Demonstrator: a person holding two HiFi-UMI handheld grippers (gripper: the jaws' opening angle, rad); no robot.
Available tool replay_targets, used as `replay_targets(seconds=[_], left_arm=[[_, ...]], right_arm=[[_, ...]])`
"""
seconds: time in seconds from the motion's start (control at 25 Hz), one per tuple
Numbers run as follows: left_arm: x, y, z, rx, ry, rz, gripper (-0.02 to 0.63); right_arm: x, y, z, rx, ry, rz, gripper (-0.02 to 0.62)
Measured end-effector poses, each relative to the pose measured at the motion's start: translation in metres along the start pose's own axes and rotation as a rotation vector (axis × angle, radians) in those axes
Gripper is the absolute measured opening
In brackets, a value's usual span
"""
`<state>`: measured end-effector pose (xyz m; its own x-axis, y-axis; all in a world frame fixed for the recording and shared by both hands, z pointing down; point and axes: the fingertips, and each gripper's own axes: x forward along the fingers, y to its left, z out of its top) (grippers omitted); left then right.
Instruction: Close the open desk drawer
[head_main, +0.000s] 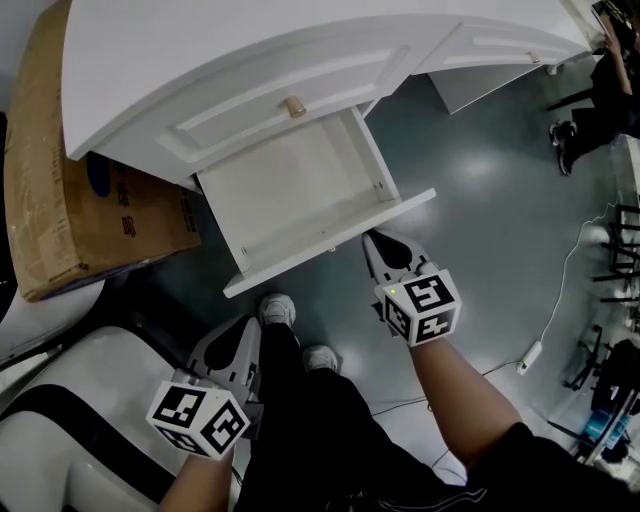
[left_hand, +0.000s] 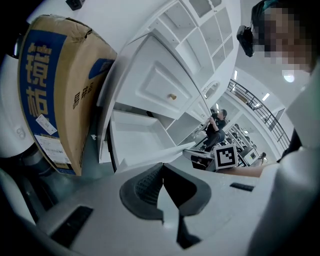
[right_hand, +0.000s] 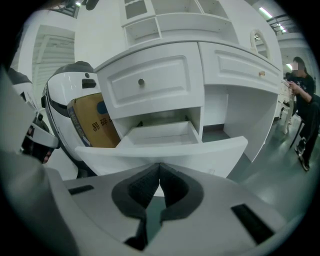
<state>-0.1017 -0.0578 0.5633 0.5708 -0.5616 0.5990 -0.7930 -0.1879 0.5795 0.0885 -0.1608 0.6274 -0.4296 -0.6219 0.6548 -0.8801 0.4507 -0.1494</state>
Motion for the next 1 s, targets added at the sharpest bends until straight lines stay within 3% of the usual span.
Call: replay_targets(seconds=[0.36,1.0], left_arm=[[0.01,0.011,0.023,0.023,0.03,0.005,0.005],[0.029,0.033,0.085,0.064,0.012,-0.018,0.005]], right_arm=[[0.022,-0.003,0.021,0.046,-0.012,-0.02,0.006],[0.064,-0.009,0.061,0.092,-0.032,-0.066,0.006]])
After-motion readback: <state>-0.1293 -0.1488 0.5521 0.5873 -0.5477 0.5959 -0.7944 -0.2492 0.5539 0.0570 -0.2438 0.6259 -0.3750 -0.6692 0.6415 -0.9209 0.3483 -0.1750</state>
